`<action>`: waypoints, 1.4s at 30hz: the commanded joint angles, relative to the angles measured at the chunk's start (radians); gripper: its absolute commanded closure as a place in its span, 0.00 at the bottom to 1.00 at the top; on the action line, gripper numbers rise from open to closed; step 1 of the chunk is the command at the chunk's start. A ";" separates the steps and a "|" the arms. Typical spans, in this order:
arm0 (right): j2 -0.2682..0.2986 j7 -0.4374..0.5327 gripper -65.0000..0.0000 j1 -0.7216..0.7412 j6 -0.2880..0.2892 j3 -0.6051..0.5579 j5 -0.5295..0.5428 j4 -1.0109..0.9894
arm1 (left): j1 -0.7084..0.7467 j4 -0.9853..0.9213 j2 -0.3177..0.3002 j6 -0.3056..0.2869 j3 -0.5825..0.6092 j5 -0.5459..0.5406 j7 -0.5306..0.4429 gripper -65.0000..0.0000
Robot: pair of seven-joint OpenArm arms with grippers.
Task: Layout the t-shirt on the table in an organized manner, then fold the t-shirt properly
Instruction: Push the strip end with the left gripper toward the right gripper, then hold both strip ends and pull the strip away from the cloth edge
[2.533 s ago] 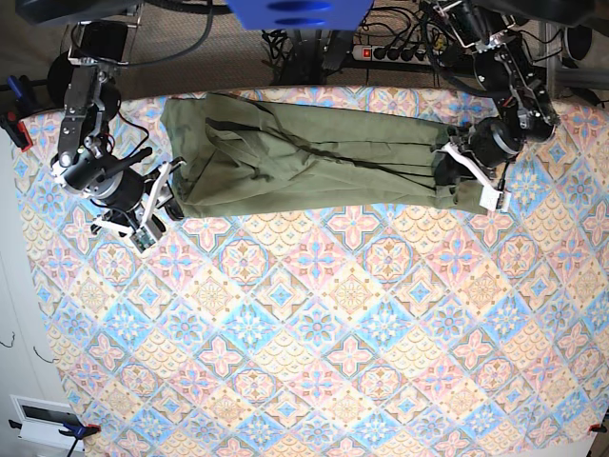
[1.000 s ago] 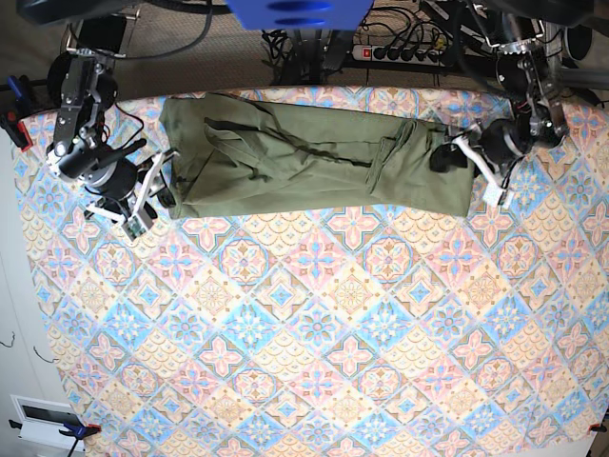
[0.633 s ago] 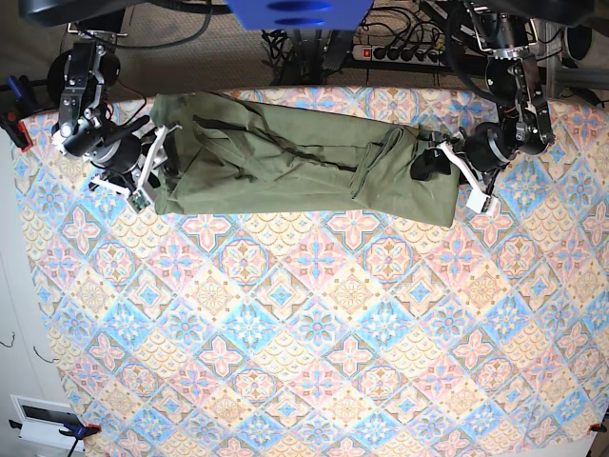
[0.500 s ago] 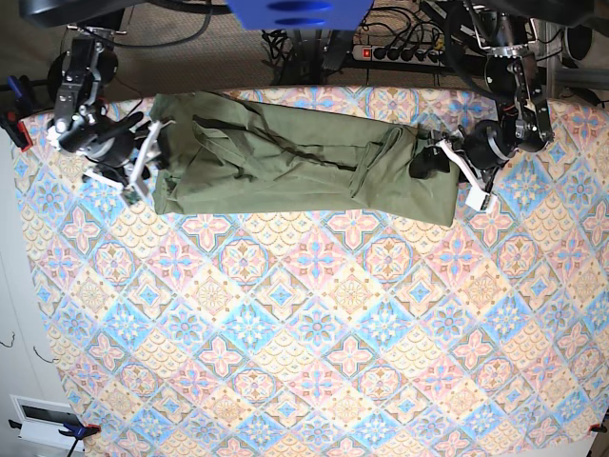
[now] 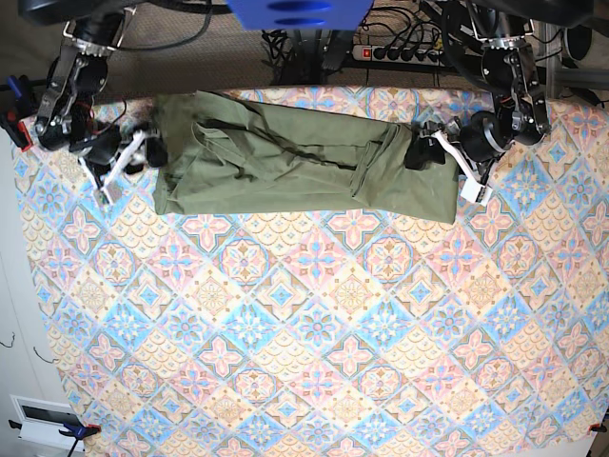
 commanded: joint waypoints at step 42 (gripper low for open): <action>-0.089 0.010 0.22 0.005 0.003 0.005 0.148 -0.063 | 0.003 0.001 -0.015 0.004 0.005 0.026 0.054 0.34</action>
